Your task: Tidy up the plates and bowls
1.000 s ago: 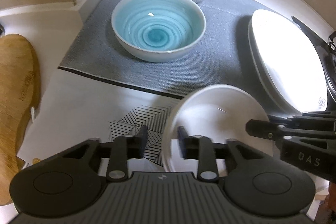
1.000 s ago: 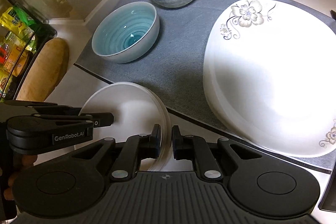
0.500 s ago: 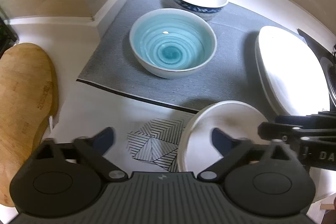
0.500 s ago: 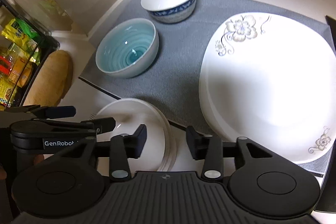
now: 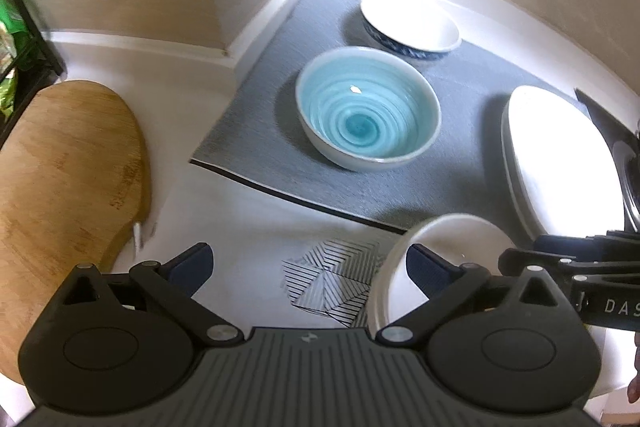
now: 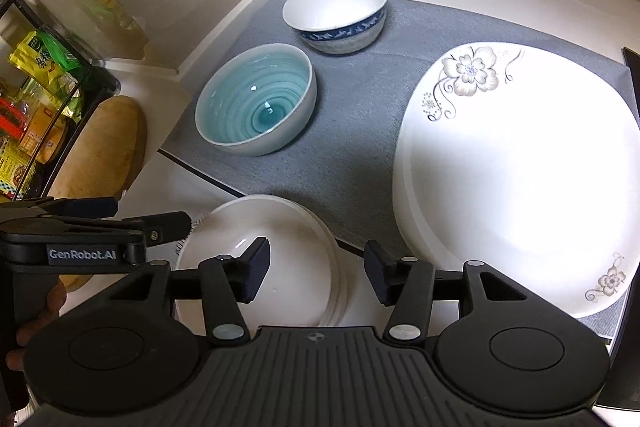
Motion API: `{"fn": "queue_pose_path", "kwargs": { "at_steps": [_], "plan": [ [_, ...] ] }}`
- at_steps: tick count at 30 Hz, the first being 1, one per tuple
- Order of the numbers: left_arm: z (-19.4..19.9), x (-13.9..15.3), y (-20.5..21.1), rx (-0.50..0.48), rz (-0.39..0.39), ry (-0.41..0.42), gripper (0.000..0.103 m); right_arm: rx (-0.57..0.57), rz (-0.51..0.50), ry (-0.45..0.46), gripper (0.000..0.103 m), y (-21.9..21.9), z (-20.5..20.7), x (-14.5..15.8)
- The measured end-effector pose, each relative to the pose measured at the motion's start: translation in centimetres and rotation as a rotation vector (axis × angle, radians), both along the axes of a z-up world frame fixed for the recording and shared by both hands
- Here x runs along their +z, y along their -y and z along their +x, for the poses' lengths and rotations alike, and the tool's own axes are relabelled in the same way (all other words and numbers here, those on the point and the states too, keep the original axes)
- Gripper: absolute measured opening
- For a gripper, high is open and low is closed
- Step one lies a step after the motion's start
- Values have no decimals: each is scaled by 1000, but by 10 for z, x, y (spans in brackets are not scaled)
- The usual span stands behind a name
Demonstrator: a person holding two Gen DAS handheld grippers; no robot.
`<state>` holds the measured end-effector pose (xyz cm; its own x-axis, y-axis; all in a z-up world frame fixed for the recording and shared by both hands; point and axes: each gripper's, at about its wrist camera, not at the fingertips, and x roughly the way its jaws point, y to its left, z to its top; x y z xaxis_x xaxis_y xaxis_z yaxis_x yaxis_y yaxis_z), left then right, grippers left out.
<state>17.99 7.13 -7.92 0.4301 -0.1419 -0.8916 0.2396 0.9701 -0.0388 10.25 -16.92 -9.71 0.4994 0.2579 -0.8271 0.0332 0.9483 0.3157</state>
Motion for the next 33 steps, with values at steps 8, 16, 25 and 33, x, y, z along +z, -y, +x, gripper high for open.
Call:
{"fn": "queue_pose_path", "kwargs": {
  "at_steps": [8,16,25,33],
  "plan": [
    [19,15,-28,86,-62,18,103,-21,-17,40,60,-3,4,10],
    [45,15,-30,121,-69,22,103,-59,-30,78,61,-4,18,19],
    [89,-2,-16,172,-52,4,103,-31,-29,88,61,0,79,6],
    [123,-26,0,199,-28,-39,102,-12,-16,35,60,-4,126,-23]
  ]
}}
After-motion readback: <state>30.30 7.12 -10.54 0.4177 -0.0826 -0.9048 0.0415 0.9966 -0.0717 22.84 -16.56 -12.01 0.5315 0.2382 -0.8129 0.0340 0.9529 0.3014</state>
